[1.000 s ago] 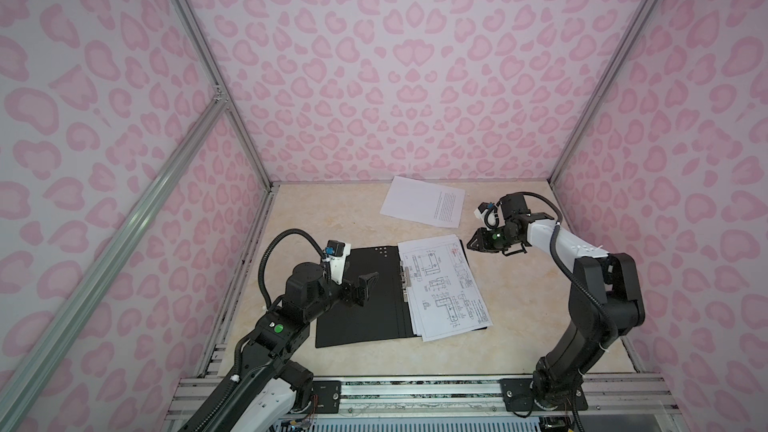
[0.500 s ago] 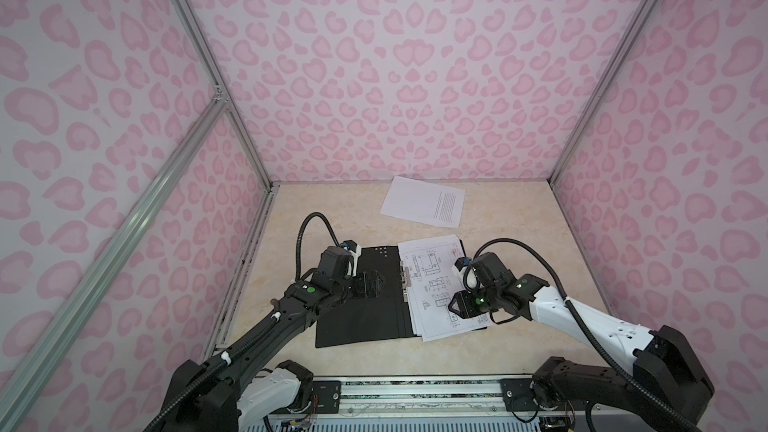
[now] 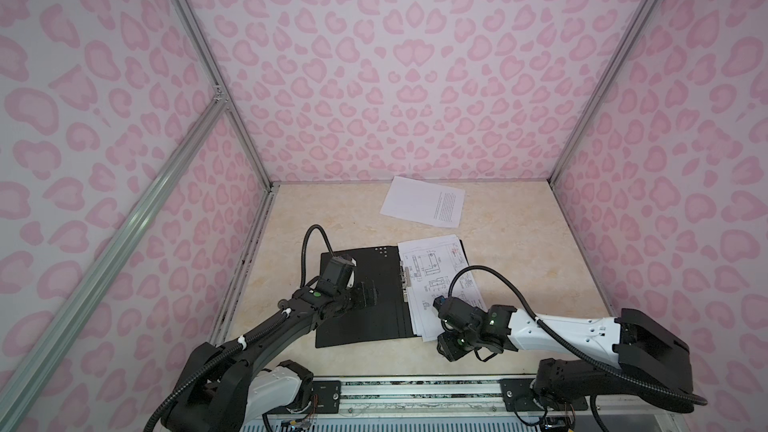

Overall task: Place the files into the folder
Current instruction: 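Move the right gripper to the stack's near edge while the left presses the folder cover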

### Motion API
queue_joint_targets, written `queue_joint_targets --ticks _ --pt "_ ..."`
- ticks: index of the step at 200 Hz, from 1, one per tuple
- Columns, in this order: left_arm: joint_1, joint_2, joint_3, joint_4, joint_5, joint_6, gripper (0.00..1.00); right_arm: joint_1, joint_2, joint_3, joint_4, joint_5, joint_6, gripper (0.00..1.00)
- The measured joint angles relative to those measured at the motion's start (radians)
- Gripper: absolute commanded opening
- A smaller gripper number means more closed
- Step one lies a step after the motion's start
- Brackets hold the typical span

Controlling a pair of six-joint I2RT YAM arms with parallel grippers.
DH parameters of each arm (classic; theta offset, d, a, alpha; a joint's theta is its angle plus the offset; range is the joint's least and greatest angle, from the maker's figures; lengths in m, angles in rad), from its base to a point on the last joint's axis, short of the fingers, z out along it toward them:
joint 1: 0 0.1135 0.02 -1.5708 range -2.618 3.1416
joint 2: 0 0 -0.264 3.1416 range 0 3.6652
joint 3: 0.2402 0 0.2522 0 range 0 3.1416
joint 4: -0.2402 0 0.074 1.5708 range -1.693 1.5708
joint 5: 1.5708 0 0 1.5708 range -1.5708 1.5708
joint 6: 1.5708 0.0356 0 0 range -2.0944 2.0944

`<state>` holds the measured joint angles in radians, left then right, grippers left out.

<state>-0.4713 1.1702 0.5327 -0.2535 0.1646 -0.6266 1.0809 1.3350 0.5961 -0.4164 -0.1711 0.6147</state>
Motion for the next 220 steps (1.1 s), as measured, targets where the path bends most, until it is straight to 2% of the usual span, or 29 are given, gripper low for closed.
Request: queue_joint_targets --ticks 66,220 --pt "0.000 -0.023 -0.023 0.002 -0.014 -0.019 0.95 0.037 0.099 0.059 0.097 0.018 0.029 0.50" --pt "0.000 -0.050 -0.023 0.000 -0.015 -0.027 0.94 0.018 0.141 0.092 0.136 0.008 0.018 0.50"
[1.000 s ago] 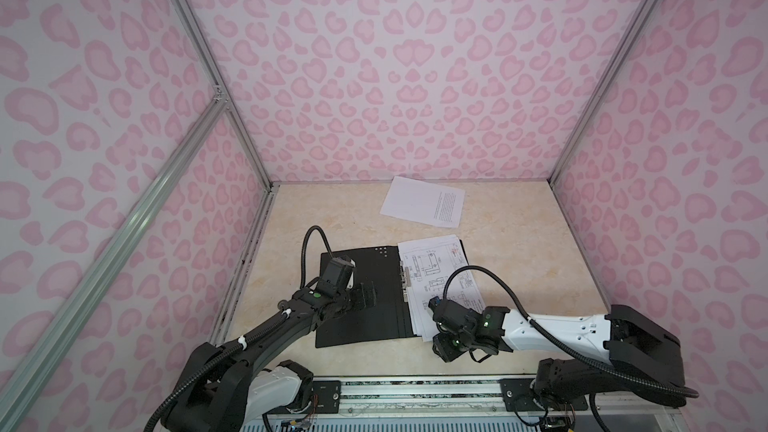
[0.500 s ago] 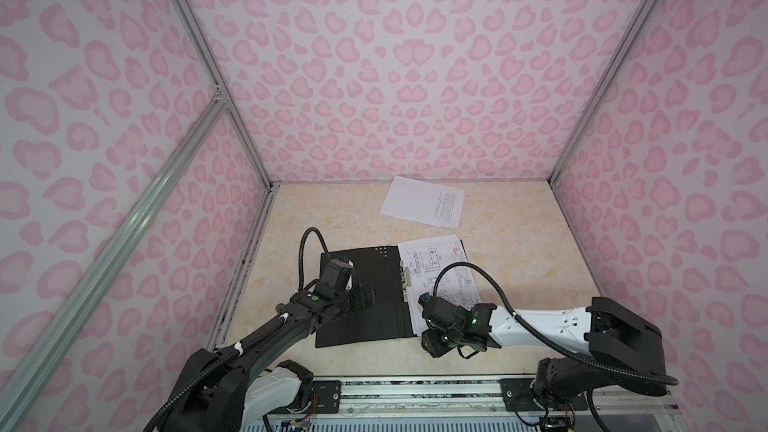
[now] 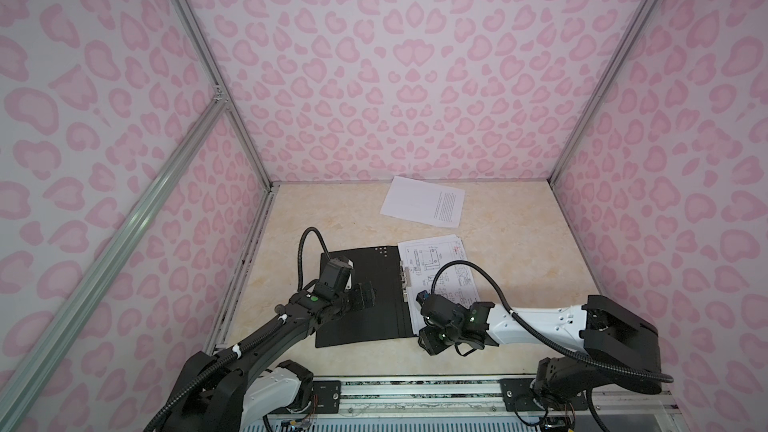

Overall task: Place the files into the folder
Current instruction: 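Move the right gripper to the stack's near edge while the left presses the folder cover, then push the stack's outer edge with the right gripper to square the sheets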

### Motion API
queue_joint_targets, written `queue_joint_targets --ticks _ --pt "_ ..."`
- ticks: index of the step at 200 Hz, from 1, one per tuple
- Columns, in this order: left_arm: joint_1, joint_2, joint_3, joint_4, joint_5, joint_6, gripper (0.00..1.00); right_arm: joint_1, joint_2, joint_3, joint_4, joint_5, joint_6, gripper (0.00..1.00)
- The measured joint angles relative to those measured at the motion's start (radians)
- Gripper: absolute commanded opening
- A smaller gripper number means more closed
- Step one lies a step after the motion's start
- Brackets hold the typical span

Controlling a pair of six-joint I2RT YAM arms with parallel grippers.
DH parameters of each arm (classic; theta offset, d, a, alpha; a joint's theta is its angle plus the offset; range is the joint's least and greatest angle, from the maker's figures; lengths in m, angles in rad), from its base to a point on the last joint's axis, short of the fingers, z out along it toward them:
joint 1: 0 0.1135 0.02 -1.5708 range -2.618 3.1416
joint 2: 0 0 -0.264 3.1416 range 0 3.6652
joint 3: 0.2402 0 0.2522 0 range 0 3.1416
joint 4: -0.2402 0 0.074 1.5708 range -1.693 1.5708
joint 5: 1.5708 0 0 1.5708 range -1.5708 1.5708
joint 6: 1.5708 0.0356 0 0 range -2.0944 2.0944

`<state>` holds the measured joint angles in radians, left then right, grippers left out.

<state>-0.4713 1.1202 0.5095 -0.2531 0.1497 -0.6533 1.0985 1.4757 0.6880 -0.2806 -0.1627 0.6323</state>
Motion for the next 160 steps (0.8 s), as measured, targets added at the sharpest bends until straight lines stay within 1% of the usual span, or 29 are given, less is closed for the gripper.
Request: queue_joint_targets --ticks 20,26,36,50,61,77,92,99,123,139,160 --pt "0.000 -0.005 0.005 -0.005 0.001 0.000 0.94 -0.006 -0.057 -0.011 -0.003 -0.017 0.001 0.52" --pt "0.000 -0.007 0.008 -0.005 0.002 0.000 0.94 -0.020 -0.081 -0.013 -0.003 -0.039 0.001 0.53" --pt "0.000 -0.010 0.014 -0.004 0.016 0.001 0.94 -0.061 -0.118 -0.013 -0.002 -0.064 0.000 0.58" --pt "-0.008 -0.008 0.026 -0.002 0.035 0.002 0.94 -0.156 -0.164 -0.010 -0.014 -0.080 -0.016 0.65" --pt "-0.023 0.005 0.042 0.000 0.054 0.010 0.93 -0.250 -0.187 0.003 -0.040 -0.093 -0.042 0.71" --pt "-0.047 0.038 0.068 0.009 0.068 0.012 0.93 -0.414 -0.193 0.021 -0.052 -0.112 -0.087 0.74" --pt "-0.064 0.074 0.084 0.030 0.084 0.011 0.93 -0.584 -0.164 0.039 -0.051 -0.110 -0.126 0.75" --pt "-0.067 0.088 0.088 0.040 0.089 0.010 0.93 -0.646 -0.145 0.046 -0.043 -0.108 -0.145 0.75" --pt "-0.071 0.139 0.105 0.053 0.088 -0.008 0.93 -0.809 -0.035 0.096 0.005 -0.153 -0.188 0.71" --pt "-0.072 0.170 0.117 0.064 0.085 -0.019 0.93 -0.862 0.071 0.158 0.047 -0.176 -0.203 0.69" --pt "-0.073 0.206 0.122 0.080 0.079 -0.026 0.93 -0.868 0.149 0.210 0.089 -0.216 -0.215 0.69"
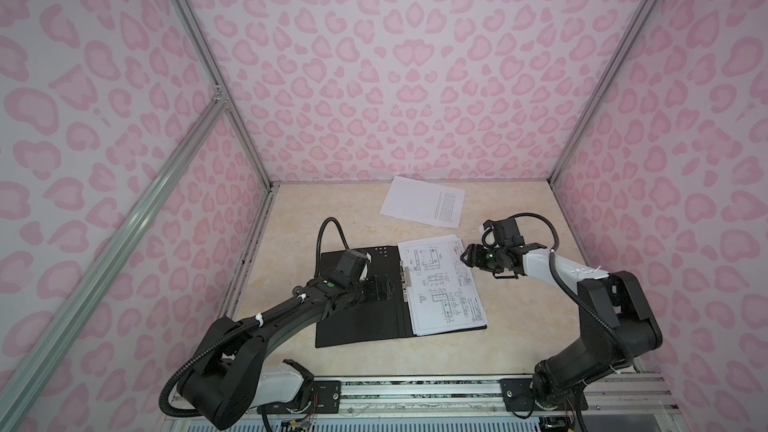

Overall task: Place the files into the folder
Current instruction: 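Push the stack's outer edge with the right gripper to square the sheets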

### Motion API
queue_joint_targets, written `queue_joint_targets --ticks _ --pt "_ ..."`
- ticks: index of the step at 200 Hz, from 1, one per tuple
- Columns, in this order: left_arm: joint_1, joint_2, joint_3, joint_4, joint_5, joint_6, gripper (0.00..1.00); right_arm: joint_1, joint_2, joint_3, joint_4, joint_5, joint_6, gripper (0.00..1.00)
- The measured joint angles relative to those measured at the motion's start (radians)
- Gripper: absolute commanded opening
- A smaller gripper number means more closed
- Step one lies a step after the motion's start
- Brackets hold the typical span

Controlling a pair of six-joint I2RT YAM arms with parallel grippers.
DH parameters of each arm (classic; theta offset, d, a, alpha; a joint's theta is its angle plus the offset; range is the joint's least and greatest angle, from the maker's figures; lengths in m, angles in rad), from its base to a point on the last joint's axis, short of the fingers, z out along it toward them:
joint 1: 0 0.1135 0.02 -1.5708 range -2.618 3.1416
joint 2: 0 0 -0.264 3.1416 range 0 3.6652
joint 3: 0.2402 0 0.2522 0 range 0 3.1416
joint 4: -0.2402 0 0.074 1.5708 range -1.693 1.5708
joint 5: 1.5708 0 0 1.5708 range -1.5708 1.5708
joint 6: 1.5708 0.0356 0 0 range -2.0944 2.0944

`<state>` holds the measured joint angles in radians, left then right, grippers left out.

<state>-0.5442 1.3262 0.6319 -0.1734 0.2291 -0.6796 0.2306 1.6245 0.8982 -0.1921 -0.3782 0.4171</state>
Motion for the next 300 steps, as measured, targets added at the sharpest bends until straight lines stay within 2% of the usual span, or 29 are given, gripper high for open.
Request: queue_joint_targets --ticks 51,159,265,300 --pt "0.000 0.046 -0.035 0.035 -0.012 -0.008 0.93 -0.003 0.086 0.014 0.068 -0.045 0.011 0.67" --pt "0.000 0.059 -0.050 0.094 -0.019 -0.019 0.92 0.011 0.097 0.005 0.123 -0.082 0.084 0.65" --pt "0.000 0.056 -0.066 0.129 -0.016 -0.026 0.92 0.036 0.085 -0.010 0.141 -0.051 0.141 0.66" --pt "0.000 0.043 -0.067 0.122 -0.016 -0.026 0.92 0.028 0.064 -0.007 0.123 -0.019 0.146 0.69"
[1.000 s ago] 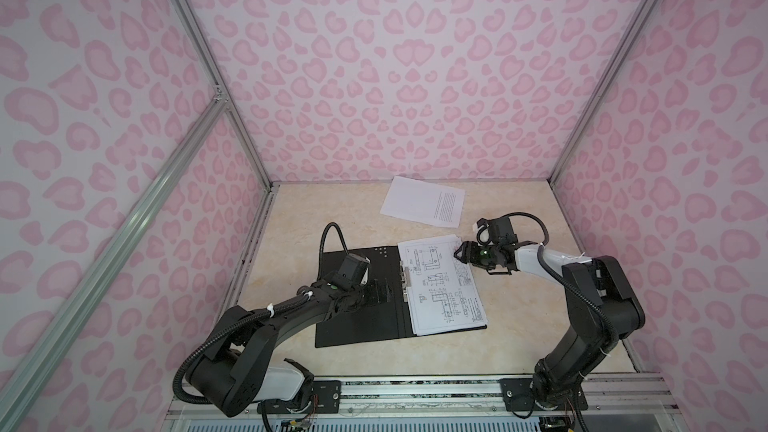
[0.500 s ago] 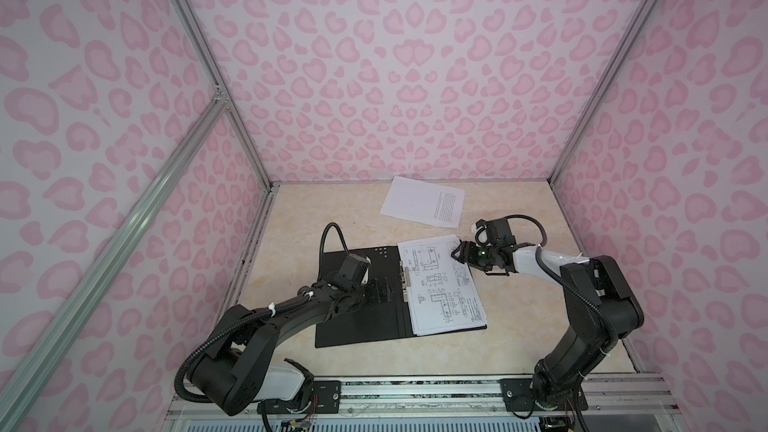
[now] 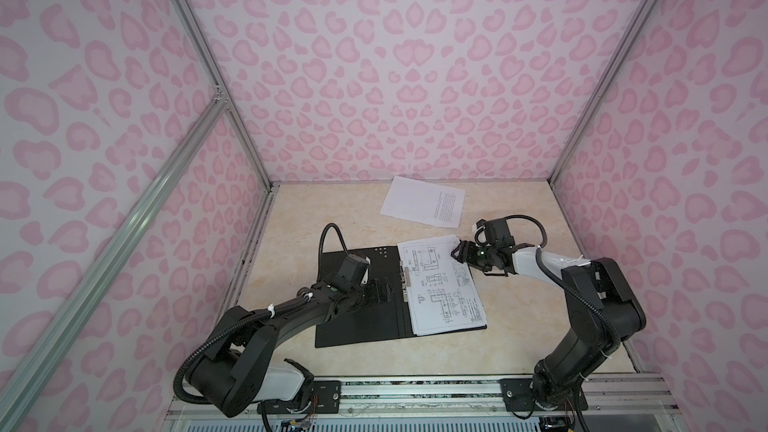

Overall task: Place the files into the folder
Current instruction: 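Push the stack's outer edge with the right gripper to square the sheets, then move the right gripper to the loose printed text sheet and grasp its edge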

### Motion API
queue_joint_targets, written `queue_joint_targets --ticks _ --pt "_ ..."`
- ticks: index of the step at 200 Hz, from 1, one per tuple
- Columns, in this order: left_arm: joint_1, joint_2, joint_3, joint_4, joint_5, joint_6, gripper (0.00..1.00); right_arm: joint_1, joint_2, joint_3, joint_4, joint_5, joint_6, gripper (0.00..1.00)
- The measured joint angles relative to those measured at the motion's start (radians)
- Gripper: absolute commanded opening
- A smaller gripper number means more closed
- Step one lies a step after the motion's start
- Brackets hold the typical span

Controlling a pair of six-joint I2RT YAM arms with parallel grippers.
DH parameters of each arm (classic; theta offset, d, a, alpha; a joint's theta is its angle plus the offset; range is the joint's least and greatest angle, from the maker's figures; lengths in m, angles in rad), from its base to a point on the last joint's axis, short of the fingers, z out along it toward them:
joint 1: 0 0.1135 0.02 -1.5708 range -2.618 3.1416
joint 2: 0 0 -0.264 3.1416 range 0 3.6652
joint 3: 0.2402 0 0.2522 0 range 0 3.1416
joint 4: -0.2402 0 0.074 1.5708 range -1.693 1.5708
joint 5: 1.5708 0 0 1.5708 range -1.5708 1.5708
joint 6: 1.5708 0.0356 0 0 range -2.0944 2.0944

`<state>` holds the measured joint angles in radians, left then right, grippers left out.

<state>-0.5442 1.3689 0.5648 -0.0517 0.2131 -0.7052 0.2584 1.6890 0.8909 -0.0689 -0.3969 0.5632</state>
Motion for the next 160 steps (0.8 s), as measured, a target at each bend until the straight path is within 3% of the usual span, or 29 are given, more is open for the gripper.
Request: queue_joint_targets --ticks 10,17,21,78,105,134,160 --pt "0.000 -0.007 0.000 -0.004 0.000 0.000 0.92 -0.012 -0.013 -0.003 0.000 0.012 0.001 0.71" --pt "0.000 -0.013 0.000 -0.008 0.000 0.000 0.92 -0.023 -0.024 -0.007 0.000 0.031 0.003 0.94" --pt "0.000 -0.017 0.000 -0.012 0.000 0.000 0.92 -0.029 -0.031 -0.010 0.000 0.040 0.008 0.97" --pt "0.000 -0.034 0.048 -0.065 0.018 0.019 0.92 -0.083 -0.038 0.072 0.041 0.045 0.062 0.97" --pt "0.000 -0.056 0.079 -0.085 0.018 0.026 0.92 -0.132 -0.023 0.068 0.111 0.048 0.178 0.97" --pt "0.000 -0.071 0.102 -0.104 0.014 0.036 0.92 -0.189 0.074 0.001 0.342 -0.063 0.368 0.97" --pt "0.001 -0.077 0.122 -0.131 0.007 0.050 0.92 -0.140 0.099 0.082 0.330 -0.073 0.386 0.97"
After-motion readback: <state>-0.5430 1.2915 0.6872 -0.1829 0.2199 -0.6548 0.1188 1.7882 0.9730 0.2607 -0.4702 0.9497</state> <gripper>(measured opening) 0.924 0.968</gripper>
